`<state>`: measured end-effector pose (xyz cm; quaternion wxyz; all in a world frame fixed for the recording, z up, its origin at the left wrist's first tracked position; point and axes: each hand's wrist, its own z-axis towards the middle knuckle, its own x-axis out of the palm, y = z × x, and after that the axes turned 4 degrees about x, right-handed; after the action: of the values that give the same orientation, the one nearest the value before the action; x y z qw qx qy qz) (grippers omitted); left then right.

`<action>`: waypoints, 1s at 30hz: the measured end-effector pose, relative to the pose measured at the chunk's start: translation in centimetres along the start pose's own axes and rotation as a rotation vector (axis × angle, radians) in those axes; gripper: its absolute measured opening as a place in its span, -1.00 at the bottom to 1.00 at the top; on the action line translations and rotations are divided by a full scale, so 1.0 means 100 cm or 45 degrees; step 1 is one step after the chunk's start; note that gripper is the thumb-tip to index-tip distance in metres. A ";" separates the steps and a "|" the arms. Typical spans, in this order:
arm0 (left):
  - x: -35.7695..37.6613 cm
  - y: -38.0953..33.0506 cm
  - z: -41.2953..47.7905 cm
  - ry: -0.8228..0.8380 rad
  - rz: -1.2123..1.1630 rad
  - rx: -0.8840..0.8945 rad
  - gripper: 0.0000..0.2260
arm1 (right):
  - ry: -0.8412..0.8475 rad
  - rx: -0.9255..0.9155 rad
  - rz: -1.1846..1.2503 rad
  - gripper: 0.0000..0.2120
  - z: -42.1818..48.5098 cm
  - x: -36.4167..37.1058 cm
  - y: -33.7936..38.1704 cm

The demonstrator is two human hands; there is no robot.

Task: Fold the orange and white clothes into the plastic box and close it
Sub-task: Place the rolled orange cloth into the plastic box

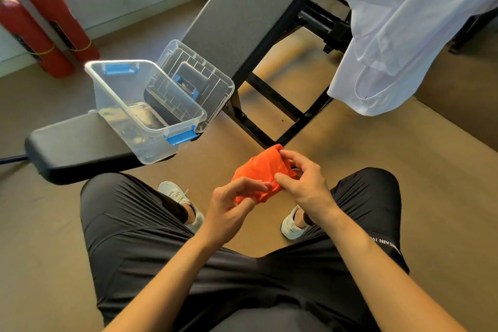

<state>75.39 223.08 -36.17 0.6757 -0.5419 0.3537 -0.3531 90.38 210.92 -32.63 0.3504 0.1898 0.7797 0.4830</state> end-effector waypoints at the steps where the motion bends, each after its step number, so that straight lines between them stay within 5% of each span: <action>1: -0.005 -0.001 0.000 -0.040 0.056 0.014 -0.74 | 0.044 -0.014 -0.037 -0.52 0.000 -0.003 0.001; 4: -0.027 0.001 0.009 -0.168 0.283 0.110 -0.76 | 0.240 -0.092 -0.144 -0.54 0.004 -0.013 0.008; 10: -0.057 -0.015 0.027 0.324 0.130 -0.050 -0.33 | 0.544 -0.139 0.047 -0.56 0.015 -0.018 0.041; 14: -0.070 -0.019 0.026 0.357 0.097 -0.082 -0.23 | 0.556 -0.176 0.209 -0.55 0.021 -0.012 0.053; 21: -0.090 -0.007 0.023 0.107 0.147 -0.027 -0.45 | 0.536 -0.155 0.271 -0.53 0.037 0.013 0.055; 30: -0.121 0.005 0.050 -0.221 0.322 -0.030 -0.48 | 0.483 -0.453 -0.281 -0.55 0.085 0.056 0.075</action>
<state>73.67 236.00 -34.70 0.7363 -0.5296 0.3636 -0.2127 92.44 223.16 -30.46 0.2765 -0.0546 0.7504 0.5979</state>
